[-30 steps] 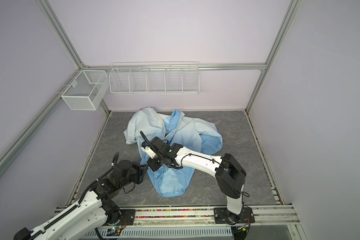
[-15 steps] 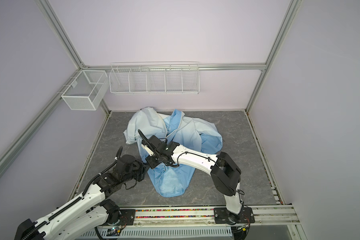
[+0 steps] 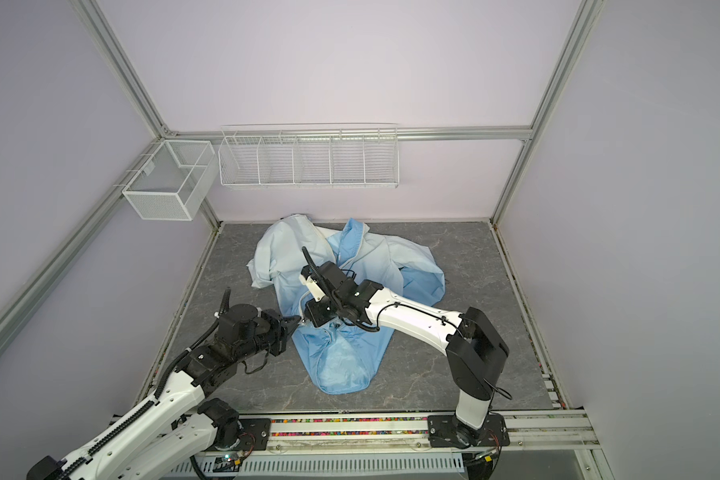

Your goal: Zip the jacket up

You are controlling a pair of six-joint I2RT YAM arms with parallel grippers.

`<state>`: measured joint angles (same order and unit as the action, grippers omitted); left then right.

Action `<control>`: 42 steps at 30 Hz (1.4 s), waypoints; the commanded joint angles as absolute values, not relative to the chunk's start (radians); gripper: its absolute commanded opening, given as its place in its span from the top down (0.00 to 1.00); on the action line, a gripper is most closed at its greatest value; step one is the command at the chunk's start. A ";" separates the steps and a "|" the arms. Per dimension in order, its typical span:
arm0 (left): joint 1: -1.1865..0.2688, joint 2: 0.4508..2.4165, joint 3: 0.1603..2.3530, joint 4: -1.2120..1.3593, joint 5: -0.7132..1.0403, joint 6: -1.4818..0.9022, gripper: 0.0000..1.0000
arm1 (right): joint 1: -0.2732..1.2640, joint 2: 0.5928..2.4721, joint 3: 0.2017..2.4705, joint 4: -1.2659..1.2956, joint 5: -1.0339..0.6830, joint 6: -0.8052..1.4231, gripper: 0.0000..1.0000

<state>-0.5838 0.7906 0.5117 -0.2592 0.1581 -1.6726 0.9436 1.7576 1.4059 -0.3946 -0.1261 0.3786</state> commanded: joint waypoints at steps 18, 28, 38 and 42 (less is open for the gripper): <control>-0.578 0.850 0.529 0.037 0.206 -1.520 1.00 | 0.778 1.433 1.062 -0.074 -0.433 1.551 0.19; -0.580 0.912 0.533 0.250 0.229 -1.531 1.00 | 0.826 1.563 1.055 0.213 -0.381 1.773 0.16; -0.594 0.942 0.538 0.349 0.185 -1.554 1.00 | 0.847 1.592 1.034 0.379 -0.278 1.892 0.11; -0.597 0.954 0.540 0.372 0.192 -1.567 1.00 | 0.829 1.611 1.028 0.458 -0.236 1.908 0.15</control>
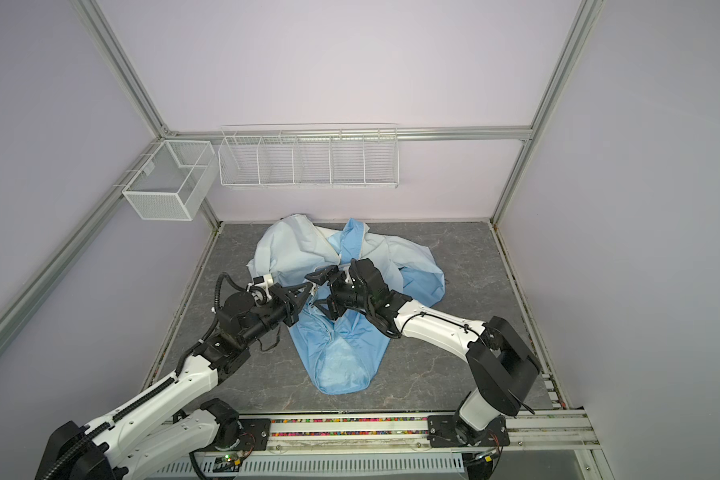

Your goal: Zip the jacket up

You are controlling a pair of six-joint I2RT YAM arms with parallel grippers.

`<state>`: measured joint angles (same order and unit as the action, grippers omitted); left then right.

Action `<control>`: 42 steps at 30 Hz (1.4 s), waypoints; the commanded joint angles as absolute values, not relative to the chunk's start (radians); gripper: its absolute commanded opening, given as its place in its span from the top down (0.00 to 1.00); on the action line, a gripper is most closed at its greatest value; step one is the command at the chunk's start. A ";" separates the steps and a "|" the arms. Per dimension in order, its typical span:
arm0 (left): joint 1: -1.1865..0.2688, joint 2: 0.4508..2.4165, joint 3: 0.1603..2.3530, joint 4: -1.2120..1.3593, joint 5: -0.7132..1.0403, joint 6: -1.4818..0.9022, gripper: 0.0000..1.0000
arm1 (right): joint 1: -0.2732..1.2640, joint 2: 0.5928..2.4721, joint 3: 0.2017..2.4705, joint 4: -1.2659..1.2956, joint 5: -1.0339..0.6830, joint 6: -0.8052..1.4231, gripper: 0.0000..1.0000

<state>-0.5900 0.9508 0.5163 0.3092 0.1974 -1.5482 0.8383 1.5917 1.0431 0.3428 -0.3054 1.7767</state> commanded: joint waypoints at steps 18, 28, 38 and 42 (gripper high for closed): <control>-0.595 0.977 0.545 0.412 0.178 -1.588 1.00 | 0.775 1.588 1.028 0.574 -0.189 1.855 0.63; -0.596 0.975 0.549 0.419 0.151 -1.627 1.00 | 0.773 1.573 1.029 0.645 -0.176 1.818 0.93; -0.609 1.051 0.659 0.247 0.363 -1.596 1.00 | 0.732 1.605 1.061 0.720 -0.094 1.760 0.93; -0.627 1.035 0.639 0.177 0.373 -1.589 1.00 | 0.697 1.591 1.081 0.689 -0.086 1.754 0.93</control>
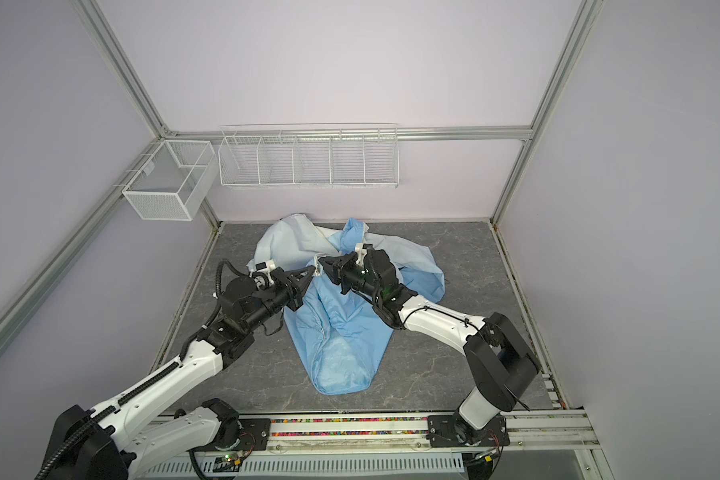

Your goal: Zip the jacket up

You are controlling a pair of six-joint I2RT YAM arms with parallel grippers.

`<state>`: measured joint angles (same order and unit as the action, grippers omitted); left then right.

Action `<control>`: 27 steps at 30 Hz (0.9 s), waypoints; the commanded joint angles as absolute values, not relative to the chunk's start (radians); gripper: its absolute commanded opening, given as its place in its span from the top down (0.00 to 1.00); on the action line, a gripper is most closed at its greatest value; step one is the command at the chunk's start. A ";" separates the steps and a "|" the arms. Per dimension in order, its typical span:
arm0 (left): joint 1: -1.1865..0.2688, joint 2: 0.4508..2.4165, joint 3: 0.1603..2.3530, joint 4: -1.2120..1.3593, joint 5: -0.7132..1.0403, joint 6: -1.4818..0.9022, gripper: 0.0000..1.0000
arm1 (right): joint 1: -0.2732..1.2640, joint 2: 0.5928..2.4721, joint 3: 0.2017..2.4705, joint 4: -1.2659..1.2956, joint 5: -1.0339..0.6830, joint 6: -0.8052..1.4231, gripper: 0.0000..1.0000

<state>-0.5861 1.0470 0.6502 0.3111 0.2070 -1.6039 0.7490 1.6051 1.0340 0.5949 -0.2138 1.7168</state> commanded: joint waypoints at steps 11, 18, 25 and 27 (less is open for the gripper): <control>-0.628 0.999 0.602 0.125 0.387 -1.575 1.00 | 0.622 1.537 1.057 0.642 -0.079 1.735 0.93; -0.627 1.026 0.621 0.158 0.430 -1.567 1.00 | 0.620 1.555 1.067 0.640 -0.073 1.732 0.93; -0.627 1.022 0.627 0.199 0.394 -1.572 1.00 | 0.615 1.554 1.069 0.583 -0.102 1.695 0.93; -0.626 1.022 0.629 0.208 0.385 -1.574 1.00 | 0.614 1.551 1.062 0.564 -0.112 1.678 0.93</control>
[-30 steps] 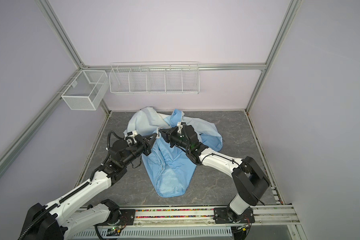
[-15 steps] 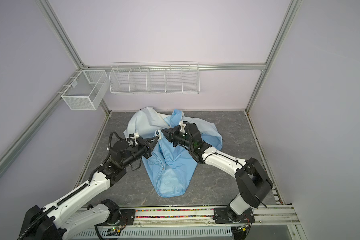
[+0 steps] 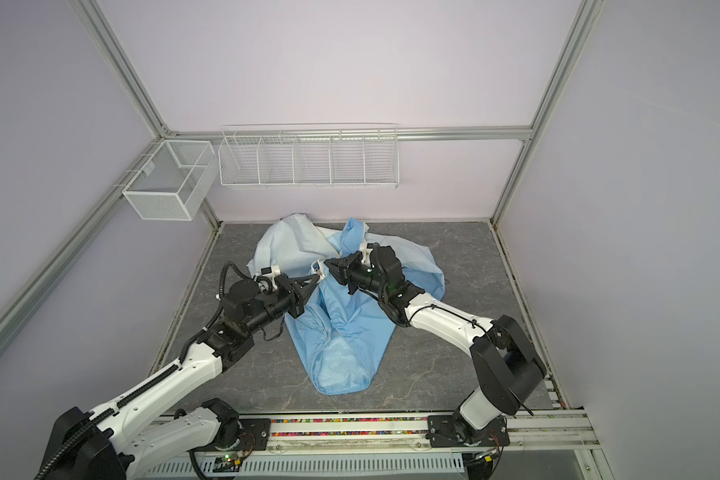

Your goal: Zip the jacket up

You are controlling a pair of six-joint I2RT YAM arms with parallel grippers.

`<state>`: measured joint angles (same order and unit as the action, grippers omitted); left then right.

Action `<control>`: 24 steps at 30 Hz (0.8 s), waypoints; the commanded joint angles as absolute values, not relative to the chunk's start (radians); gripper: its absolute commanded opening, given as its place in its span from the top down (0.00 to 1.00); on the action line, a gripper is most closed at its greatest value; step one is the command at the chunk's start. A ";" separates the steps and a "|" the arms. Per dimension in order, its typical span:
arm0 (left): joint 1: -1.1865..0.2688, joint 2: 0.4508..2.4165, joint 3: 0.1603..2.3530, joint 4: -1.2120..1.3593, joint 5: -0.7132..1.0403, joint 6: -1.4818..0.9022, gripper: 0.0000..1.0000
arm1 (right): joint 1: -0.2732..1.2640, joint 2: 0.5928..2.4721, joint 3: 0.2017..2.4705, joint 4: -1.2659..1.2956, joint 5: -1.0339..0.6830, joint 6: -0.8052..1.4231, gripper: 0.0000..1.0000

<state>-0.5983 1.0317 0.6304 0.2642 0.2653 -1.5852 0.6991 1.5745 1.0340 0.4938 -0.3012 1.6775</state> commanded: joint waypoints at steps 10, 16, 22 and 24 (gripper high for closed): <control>-0.599 1.025 0.645 0.188 0.423 -1.589 1.00 | 0.548 1.578 1.114 0.306 -0.364 1.459 0.79; -0.571 1.022 0.667 0.141 0.466 -1.589 1.00 | 0.465 1.535 1.162 -0.014 -0.466 1.198 0.47; -0.563 1.043 0.698 0.106 0.535 -1.571 1.00 | 0.420 1.529 1.310 -0.188 -0.687 0.848 0.35; -0.563 1.054 0.715 0.085 0.563 -1.559 1.00 | 0.442 1.549 1.365 -0.211 -0.802 0.772 0.35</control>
<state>-0.5694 1.0424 0.6662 0.1120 0.4946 -1.5795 0.4183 1.5581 1.2877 -0.1371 -0.5987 0.9909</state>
